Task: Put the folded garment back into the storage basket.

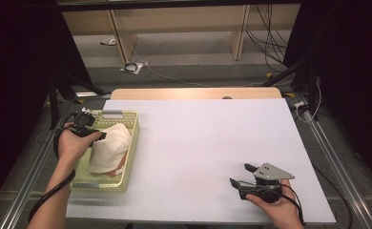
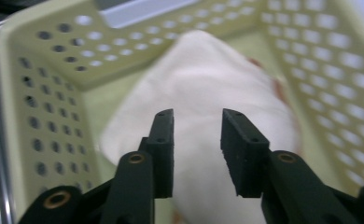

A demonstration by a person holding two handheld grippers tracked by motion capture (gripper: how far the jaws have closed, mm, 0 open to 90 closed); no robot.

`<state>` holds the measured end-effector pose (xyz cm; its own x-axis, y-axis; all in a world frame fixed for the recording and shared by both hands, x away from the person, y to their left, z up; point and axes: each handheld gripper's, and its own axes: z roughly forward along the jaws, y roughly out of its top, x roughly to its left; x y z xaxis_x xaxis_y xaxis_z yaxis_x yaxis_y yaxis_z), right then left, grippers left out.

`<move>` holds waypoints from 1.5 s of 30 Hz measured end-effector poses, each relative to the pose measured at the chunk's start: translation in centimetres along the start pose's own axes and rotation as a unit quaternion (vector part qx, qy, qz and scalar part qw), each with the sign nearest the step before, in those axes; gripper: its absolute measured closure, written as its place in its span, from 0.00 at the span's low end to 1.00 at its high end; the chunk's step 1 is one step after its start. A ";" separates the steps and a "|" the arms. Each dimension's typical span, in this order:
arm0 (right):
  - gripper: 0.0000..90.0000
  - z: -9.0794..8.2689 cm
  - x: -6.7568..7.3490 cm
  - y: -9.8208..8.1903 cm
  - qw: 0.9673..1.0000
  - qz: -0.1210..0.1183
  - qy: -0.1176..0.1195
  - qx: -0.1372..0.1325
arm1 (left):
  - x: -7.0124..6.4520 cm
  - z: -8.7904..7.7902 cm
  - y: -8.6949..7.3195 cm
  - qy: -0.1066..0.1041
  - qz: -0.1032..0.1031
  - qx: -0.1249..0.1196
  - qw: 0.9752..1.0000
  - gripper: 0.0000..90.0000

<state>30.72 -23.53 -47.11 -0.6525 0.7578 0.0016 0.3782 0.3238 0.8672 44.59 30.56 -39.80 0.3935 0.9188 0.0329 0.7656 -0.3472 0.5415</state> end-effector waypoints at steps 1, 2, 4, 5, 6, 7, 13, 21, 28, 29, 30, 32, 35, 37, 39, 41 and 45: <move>0.29 0.0 0.1 0.0 1.000 0.001 0.001 0.001 | -0.6 -0.5 -0.3 -0.007 0.011 0.006 1.000 0.76; 0.29 0.0 0.1 0.1 1.000 0.001 0.000 0.002 | -1.1 -0.9 -0.5 -0.010 0.019 0.014 1.000 0.81; 0.29 0.0 0.1 0.1 1.000 0.002 0.000 0.001 | -2.1 -1.1 -1.1 -0.014 0.041 0.041 0.998 0.86; 0.29 0.0 0.1 0.1 1.000 0.002 0.000 0.001 | -2.4 -0.9 -1.4 -0.013 0.049 0.058 0.997 0.86; 0.29 0.0 0.1 0.1 1.000 0.000 0.000 0.004 | -2.5 -0.5 -1.6 -0.003 0.055 0.069 0.996 0.86; 0.29 0.1 0.1 0.1 1.000 -0.002 0.001 0.003 | -2.5 -0.2 -1.7 0.011 0.057 0.074 0.996 0.86; 0.29 0.2 0.0 0.1 1.000 0.000 0.001 0.001 | -1.4 2.0 -1.4 0.027 0.046 0.098 0.994 0.88; 0.29 -0.1 -0.1 0.1 1.000 0.002 0.000 0.001 | -0.4 4.7 -1.9 0.021 0.036 0.156 0.987 0.88; 0.29 -0.1 0.0 0.1 1.000 0.001 0.001 0.001 | -0.3 4.9 -2.0 0.026 0.051 0.194 0.979 0.90; 0.29 -0.1 0.0 0.1 1.000 0.000 0.000 0.000 | -0.1 4.9 -2.1 0.029 0.053 0.201 0.978 0.90; 0.29 -0.1 0.0 0.1 1.000 0.000 0.000 0.001 | 0.1 4.9 -2.1 0.029 0.053 0.204 0.977 0.90; 0.29 0.0 -0.1 0.0 1.000 0.001 0.000 -0.001 | 0.6 4.8 -2.2 0.028 0.048 0.210 0.976 0.90; 0.29 -0.1 -0.1 0.1 1.000 0.000 -0.001 0.001 | 1.5 4.8 -2.3 0.044 0.048 0.223 0.973 0.89; 0.29 -0.1 -0.1 0.0 1.000 0.000 0.000 -0.001 | 1.9 4.7 -2.3 0.049 0.041 0.225 0.972 0.89; 0.29 0.0 -0.1 0.0 1.000 0.002 0.001 -0.001 | 2.2 4.7 -2.4 0.051 0.037 0.225 0.972 0.89; 0.29 0.0 -0.1 0.1 1.000 0.001 0.001 0.000 | 2.4 4.7 -2.5 0.054 0.035 0.223 0.973 0.89; 0.29 0.0 0.0 0.1 1.000 0.001 0.001 0.000 | 2.5 4.9 -2.4 0.063 0.031 0.217 0.974 0.89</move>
<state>30.74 -23.54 -47.00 -0.6525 0.7578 0.0038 0.3798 0.3227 0.8670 46.20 32.81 -45.14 0.4012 0.8998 0.1713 0.8960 -0.4243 0.1305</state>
